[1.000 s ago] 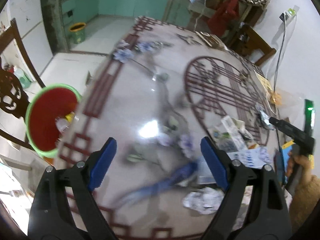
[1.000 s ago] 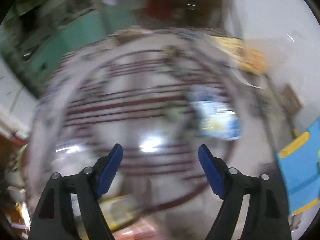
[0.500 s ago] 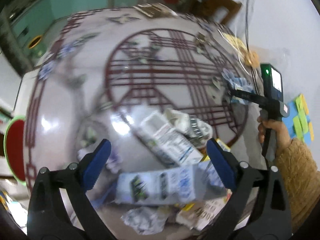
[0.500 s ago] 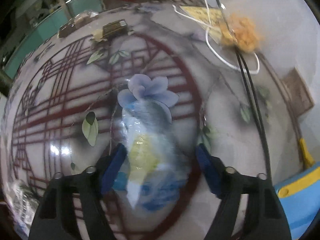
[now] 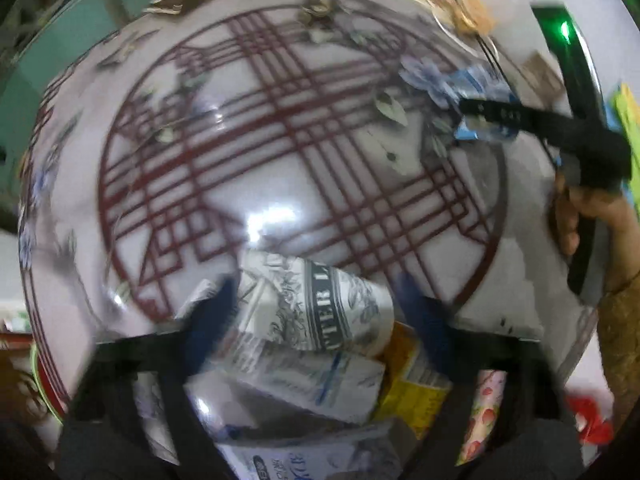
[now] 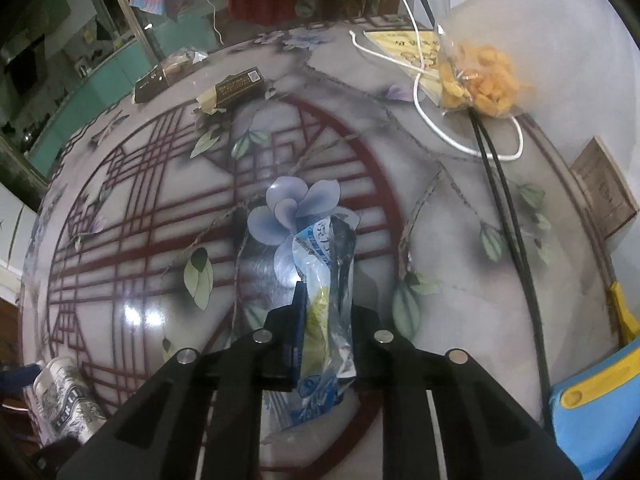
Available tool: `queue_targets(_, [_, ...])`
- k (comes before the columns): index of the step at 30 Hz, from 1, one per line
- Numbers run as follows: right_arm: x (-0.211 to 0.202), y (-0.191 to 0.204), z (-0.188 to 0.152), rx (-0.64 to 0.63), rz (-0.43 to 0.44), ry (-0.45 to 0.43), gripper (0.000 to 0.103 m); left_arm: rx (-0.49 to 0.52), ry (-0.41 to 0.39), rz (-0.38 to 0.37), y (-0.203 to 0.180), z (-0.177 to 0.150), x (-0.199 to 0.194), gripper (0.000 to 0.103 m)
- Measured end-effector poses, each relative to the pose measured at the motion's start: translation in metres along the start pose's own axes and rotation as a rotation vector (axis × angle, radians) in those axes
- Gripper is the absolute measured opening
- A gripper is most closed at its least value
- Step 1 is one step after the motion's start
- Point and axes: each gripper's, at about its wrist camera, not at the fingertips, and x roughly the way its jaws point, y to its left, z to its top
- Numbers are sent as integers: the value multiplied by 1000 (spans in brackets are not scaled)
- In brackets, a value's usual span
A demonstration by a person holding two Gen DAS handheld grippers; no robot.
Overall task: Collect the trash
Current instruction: 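Grasp the blue-white plastic wrapper with the right tool while the left tool grasps the white paper cup, then carry the wrapper and paper cup over the red bucket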
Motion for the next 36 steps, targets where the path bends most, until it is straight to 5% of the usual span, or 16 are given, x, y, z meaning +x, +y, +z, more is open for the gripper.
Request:
queue_targets(3, [0,0,-1,15,14,0,16,-80,25,-89,11,5,12,46])
queue_targets(4, [-2,1,-2,19,20,-2,16,-91,26,-89,14,9,14,23])
queue_targets(5, [-3,1,-1,21,23,-4,16,-93,31,-87,16,11,15,21])
queue_targets(21, [-49,42,1,-9,104,-77,16,-211,-186,-52,57,14,-59,19])
queue_targets(36, [-121,107,-18,-98,243,-153,16,-409,-381,-2,106,-44,-136,19])
